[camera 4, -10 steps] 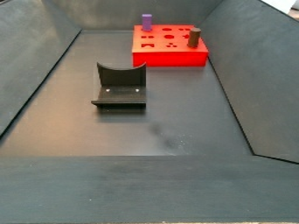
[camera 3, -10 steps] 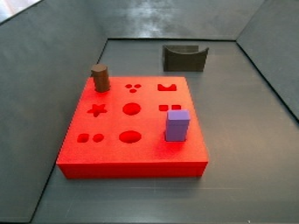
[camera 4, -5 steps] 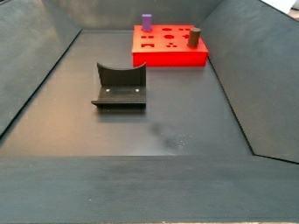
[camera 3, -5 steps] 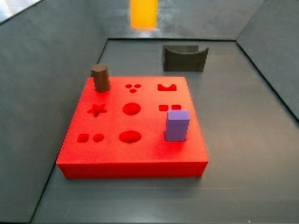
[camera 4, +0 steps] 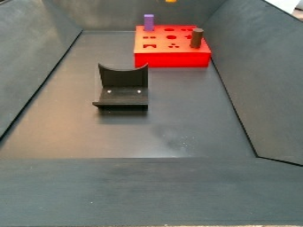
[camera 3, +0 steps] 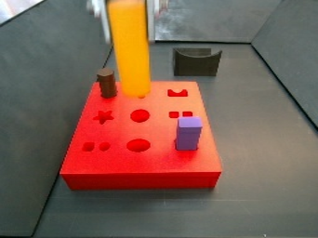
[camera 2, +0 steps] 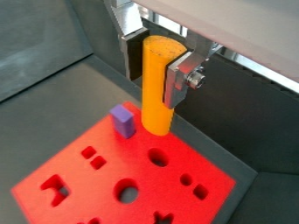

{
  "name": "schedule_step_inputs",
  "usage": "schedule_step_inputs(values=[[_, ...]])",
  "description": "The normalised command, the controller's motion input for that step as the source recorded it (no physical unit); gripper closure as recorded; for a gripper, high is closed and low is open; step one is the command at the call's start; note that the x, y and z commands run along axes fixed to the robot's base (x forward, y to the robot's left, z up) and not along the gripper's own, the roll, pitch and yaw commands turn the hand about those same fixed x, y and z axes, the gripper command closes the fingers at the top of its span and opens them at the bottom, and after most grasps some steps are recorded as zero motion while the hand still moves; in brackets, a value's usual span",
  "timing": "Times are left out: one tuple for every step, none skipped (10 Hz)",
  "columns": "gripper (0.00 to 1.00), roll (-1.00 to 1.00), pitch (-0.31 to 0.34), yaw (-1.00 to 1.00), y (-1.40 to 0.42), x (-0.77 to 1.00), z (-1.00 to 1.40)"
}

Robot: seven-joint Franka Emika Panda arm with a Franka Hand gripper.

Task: Pick up the oval object. Move up. Place the oval object on the fixture. Regrasp the oval object. Move to above the board. Insert the oval object.
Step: Insert the oval object.

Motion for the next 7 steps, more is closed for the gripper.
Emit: schedule_step_inputs(values=[[1.00, 0.00, -0.147, 0.00, 0.00, 0.17, -0.85], [1.00, 0.00, -0.084, 0.03, 0.14, 0.19, -0.72], [1.00, 0.00, -0.066, 0.00, 0.04, 0.24, -0.59], [1.00, -0.03, -0.123, -0.02, 0.00, 0.11, -0.52], [1.00, -0.04, -0.146, -0.11, -0.01, 0.00, -0.43], [1.00, 0.01, -0.064, -0.09, 0.00, -0.03, -0.44], [1.00, 0.08, 0.000, -0.12, 0.00, 0.00, -0.36]])
